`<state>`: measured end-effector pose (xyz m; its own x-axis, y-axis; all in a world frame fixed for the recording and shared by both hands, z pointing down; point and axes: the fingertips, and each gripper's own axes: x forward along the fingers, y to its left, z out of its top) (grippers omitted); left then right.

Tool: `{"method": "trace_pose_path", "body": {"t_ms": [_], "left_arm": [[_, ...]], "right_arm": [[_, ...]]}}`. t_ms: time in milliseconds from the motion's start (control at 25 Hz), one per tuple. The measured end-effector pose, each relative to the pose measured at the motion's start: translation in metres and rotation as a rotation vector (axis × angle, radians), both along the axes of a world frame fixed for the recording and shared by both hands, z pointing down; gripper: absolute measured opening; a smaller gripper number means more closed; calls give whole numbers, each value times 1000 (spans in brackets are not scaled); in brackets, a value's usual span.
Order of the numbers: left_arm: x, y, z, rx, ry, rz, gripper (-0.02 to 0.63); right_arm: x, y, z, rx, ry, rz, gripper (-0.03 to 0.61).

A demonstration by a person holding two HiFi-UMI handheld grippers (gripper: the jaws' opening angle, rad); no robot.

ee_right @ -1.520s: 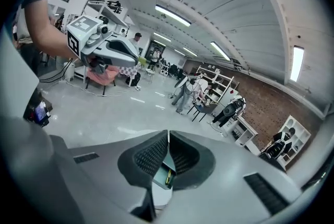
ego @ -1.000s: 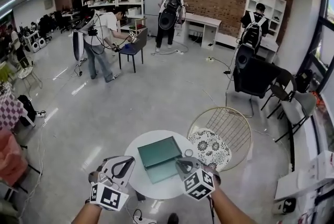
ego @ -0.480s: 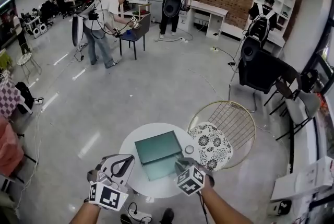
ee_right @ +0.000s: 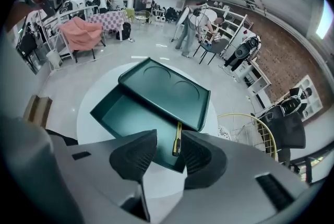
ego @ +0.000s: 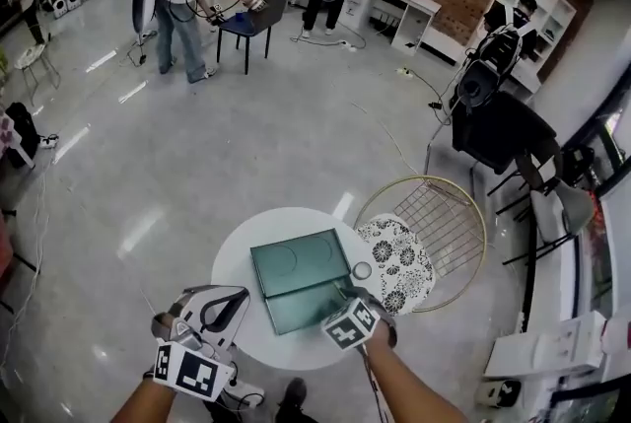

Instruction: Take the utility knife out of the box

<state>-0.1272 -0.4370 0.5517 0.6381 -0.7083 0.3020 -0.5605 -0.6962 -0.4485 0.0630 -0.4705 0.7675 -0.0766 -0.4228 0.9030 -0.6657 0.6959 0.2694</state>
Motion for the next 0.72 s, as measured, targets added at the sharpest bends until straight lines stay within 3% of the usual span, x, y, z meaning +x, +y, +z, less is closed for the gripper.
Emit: {"method": "trace_pose_path", "body": {"t_ms": [160,720], "left_arm": [[-34,-13,45,2,34,-12,18],[-165,-33,128,-42,200,-60,18]], "right_arm": [[-17,-19,50,-36,46,15,150],[-63,-56,144,-158,222,118,132]]}}
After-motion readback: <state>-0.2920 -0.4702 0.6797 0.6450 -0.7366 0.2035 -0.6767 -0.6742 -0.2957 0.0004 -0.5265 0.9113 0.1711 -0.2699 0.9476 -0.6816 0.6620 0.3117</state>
